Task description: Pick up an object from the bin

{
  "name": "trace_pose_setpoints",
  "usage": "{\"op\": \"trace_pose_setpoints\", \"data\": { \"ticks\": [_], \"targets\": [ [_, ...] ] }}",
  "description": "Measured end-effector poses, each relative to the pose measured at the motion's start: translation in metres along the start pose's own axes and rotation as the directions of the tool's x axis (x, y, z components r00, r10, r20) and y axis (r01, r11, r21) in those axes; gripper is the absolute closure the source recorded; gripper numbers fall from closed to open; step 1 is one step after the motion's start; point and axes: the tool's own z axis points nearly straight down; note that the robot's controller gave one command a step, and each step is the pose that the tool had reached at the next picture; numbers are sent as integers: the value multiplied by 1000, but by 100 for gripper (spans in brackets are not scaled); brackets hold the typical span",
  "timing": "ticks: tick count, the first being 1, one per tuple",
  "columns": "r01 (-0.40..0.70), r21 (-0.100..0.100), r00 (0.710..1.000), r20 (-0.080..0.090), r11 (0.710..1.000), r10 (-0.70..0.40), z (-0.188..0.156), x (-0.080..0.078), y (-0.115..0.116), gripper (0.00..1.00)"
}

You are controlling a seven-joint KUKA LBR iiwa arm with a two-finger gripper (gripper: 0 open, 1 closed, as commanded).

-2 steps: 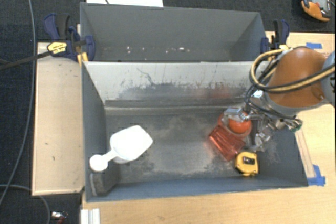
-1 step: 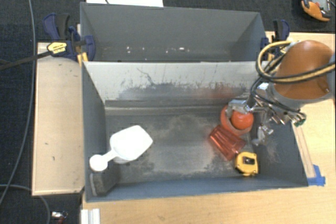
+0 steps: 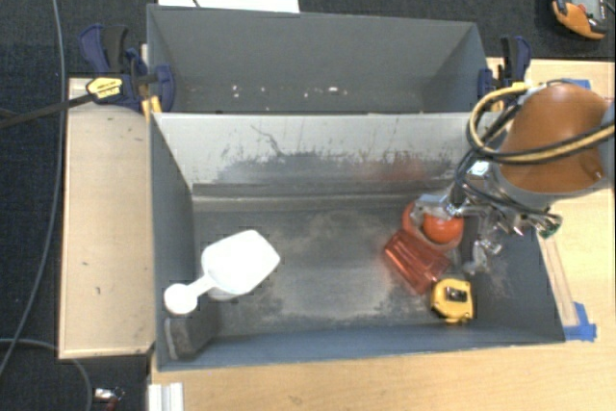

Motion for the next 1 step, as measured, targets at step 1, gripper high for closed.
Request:
{"op": "trace_pose_setpoints", "data": {
  "ticks": [1],
  "targets": [
    [174, 3, 985, -3, 985, -174, 12, -36, 30, 0]
  ]
}}
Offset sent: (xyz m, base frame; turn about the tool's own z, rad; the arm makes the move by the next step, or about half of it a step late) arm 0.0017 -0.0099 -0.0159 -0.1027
